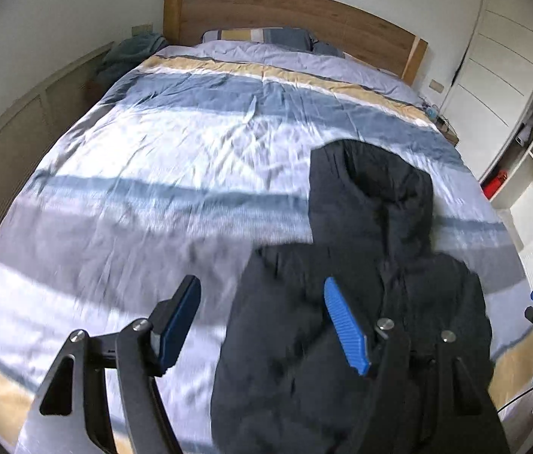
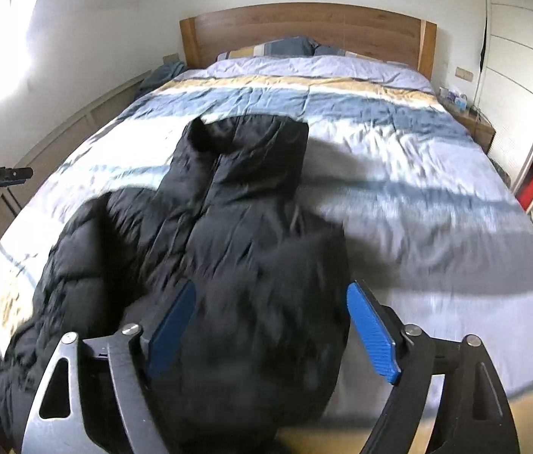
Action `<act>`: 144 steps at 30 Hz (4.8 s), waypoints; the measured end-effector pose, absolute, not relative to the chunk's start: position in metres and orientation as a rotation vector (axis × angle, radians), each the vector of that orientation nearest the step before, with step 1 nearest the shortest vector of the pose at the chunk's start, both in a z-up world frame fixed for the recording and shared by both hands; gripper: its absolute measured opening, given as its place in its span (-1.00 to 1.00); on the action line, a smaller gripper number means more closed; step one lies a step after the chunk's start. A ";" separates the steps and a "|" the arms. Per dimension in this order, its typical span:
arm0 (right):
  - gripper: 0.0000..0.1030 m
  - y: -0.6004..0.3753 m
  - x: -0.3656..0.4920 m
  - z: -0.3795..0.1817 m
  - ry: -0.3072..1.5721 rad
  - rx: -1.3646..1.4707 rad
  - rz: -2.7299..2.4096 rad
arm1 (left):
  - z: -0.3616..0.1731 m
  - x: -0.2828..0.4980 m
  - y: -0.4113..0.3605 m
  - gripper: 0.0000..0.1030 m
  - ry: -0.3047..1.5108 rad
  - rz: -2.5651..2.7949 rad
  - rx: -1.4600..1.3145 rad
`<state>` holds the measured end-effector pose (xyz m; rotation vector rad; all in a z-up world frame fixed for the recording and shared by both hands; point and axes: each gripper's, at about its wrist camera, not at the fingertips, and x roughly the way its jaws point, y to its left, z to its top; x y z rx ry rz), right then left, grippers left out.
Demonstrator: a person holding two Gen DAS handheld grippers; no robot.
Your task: Fold large clothes
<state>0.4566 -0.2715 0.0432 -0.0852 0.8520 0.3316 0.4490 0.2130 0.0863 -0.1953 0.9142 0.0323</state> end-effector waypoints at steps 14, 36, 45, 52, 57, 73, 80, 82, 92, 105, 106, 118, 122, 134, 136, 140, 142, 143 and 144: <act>0.69 -0.241 0.687 -0.010 0.885 0.143 0.346 | -0.001 0.678 0.195 0.29 0.936 -0.099 -0.436; 0.64 -0.211 0.813 -0.106 0.951 0.325 0.422 | -0.127 0.791 0.139 0.29 0.970 -0.257 -0.622; -0.59 -0.193 0.806 -0.100 0.997 0.221 0.455 | -0.118 0.779 0.130 -0.69 1.025 -0.181 -0.550; -0.65 -0.199 0.747 -0.042 0.973 0.175 0.523 | -0.064 0.720 0.121 -0.79 0.993 -0.161 -0.492; -0.65 -0.204 0.681 0.004 0.924 0.161 0.593 | -0.020 0.650 0.122 -0.79 0.964 -0.171 -0.469; -0.58 -0.227 0.484 0.014 0.884 0.160 0.678 | 0.009 0.420 0.120 -0.79 0.885 -0.237 -0.405; -0.55 -0.238 0.447 0.000 0.892 0.166 0.661 | -0.012 0.367 0.126 -0.79 0.864 -0.229 -0.426; -0.54 -0.239 0.438 -0.006 0.897 0.171 0.663 | -0.019 0.354 0.124 -0.79 0.857 -0.230 -0.437; -0.54 -0.249 0.402 -0.019 0.890 0.182 0.682 | -0.021 0.306 0.118 -0.80 0.808 -0.244 -0.349; -0.01 -0.241 0.409 -0.048 0.922 0.089 0.654 | -0.049 0.322 0.106 -0.37 0.887 -0.185 -0.274; 0.07 -0.240 0.407 -0.046 0.920 0.073 0.656 | -0.047 0.316 0.105 -0.31 0.886 -0.182 -0.265; 0.35 -0.263 0.366 -0.037 0.959 -0.011 0.610 | -0.033 0.255 0.110 -0.25 0.936 -0.178 -0.236; 0.35 -0.276 0.343 -0.024 0.961 -0.030 0.592 | -0.011 0.225 0.121 -0.17 0.927 -0.165 -0.225; 0.36 -0.228 0.366 0.042 0.831 -0.045 0.645 | 0.061 0.267 0.097 0.05 0.790 -0.210 -0.212; 0.36 -0.211 0.373 0.042 0.828 -0.059 0.663 | 0.060 0.278 0.081 0.05 0.791 -0.232 -0.202; 0.37 -0.185 0.384 0.039 0.831 -0.073 0.696 | 0.051 0.295 0.059 0.05 0.800 -0.255 -0.192; 0.37 -0.177 0.386 0.032 0.838 -0.082 0.708 | 0.040 0.299 0.047 0.05 0.814 -0.255 -0.153; 0.37 -0.174 0.387 0.028 0.846 -0.087 0.711 | 0.033 0.303 0.042 0.05 0.824 -0.257 -0.146; 0.37 -0.173 0.388 0.022 0.858 -0.095 0.713 | 0.024 0.303 0.039 0.05 0.840 -0.260 -0.141</act>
